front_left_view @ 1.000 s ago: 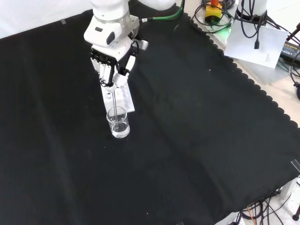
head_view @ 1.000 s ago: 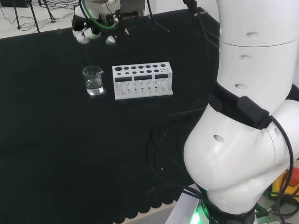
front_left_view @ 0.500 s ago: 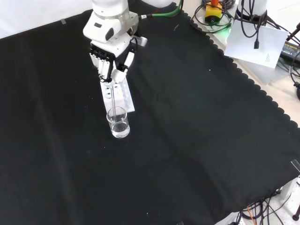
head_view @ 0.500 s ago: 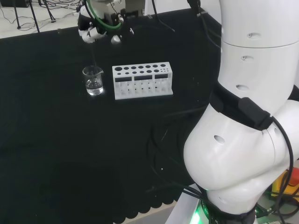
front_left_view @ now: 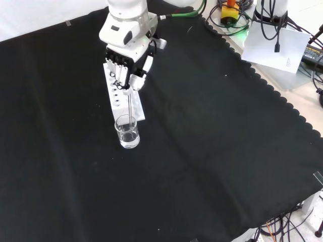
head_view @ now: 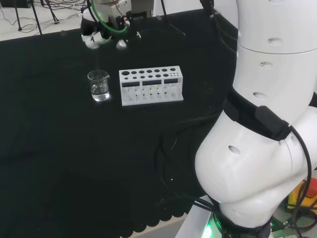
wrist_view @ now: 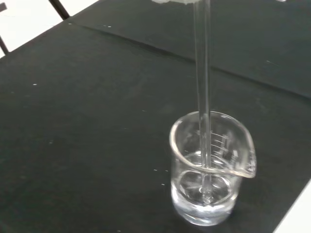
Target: Stir in the beaker to the left of the white test tube rack with the glass rod.
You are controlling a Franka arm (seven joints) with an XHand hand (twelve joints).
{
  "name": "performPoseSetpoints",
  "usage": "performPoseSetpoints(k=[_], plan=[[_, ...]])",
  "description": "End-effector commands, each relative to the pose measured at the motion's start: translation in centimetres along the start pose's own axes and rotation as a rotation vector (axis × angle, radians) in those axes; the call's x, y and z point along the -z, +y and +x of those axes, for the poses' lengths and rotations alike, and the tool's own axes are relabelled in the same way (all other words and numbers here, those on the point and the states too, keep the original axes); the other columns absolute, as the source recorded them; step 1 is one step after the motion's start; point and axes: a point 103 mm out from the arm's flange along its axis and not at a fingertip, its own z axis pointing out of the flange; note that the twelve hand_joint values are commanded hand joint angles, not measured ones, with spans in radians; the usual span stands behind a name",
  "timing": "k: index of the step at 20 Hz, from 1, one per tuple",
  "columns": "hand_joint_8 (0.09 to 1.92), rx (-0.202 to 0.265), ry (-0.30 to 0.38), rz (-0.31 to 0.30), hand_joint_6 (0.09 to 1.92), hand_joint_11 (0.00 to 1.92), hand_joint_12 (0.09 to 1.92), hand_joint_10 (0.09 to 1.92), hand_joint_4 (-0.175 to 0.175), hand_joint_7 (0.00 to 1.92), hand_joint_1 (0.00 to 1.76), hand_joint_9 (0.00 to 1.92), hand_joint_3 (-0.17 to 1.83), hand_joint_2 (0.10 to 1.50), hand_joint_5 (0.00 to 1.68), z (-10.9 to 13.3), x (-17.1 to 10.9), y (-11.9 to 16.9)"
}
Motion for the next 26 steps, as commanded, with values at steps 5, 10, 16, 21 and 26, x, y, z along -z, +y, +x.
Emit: performPoseSetpoints(k=[5, 10, 16, 21, 26], plan=[[1.12, -0.004, -0.007, 0.027, 0.64, 1.57, 0.76, 0.88, -0.175, 1.10, 1.29, 1.56, 0.00, 1.08, 1.03, 0.0, -1.0, 1.7], [1.12, -0.022, -0.015, 0.010, 0.64, 1.57, 0.76, 0.88, -0.175, 1.10, 1.29, 1.56, 0.00, 1.08, 1.03, 0.5, 0.6, 3.6], [1.13, -0.023, -0.008, -0.031, 0.63, 1.56, 0.76, 0.88, -0.175, 1.10, 1.29, 1.56, 0.00, 1.08, 1.03, -2.3, 1.0, 0.3], [1.13, -0.031, -0.019, -0.020, 0.63, 1.56, 0.76, 0.88, -0.175, 1.10, 1.29, 1.56, 0.00, 1.08, 1.03, -1.8, 0.5, -1.0], [1.12, -0.017, -0.006, -0.019, 0.64, 1.56, 0.76, 0.88, -0.175, 1.10, 1.29, 1.56, 0.00, 1.08, 1.03, -0.4, 0.6, -1.5]])
